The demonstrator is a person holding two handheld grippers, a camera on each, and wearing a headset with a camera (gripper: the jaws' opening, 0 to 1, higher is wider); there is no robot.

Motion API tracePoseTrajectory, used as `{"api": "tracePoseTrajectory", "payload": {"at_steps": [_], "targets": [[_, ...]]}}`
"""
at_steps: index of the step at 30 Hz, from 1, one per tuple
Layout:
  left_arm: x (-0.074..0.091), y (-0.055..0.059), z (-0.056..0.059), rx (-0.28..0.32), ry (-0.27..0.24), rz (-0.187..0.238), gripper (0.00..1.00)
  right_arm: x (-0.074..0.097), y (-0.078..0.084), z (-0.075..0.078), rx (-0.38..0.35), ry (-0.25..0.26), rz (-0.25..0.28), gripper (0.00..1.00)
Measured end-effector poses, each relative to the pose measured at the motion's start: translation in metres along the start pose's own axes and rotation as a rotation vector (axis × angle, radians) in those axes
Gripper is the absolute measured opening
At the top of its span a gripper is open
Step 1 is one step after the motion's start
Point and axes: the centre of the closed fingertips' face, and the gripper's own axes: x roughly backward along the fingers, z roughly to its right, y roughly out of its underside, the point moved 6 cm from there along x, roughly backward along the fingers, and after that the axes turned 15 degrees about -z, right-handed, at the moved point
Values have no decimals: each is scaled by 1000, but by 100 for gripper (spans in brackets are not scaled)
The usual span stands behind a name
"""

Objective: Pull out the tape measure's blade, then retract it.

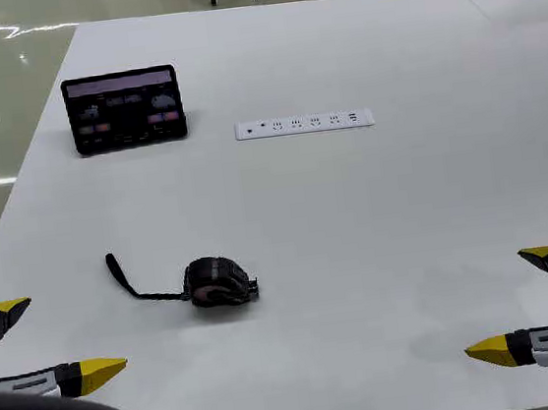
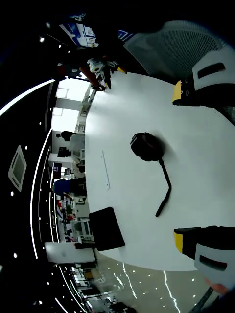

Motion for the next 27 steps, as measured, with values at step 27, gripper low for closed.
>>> {"api": "tracePoseTrajectory", "payload": {"at_steps": [27], "targets": [[-11,-20,5,-97,53,29,100,-1,-12,3,44,5,15,100]]}}
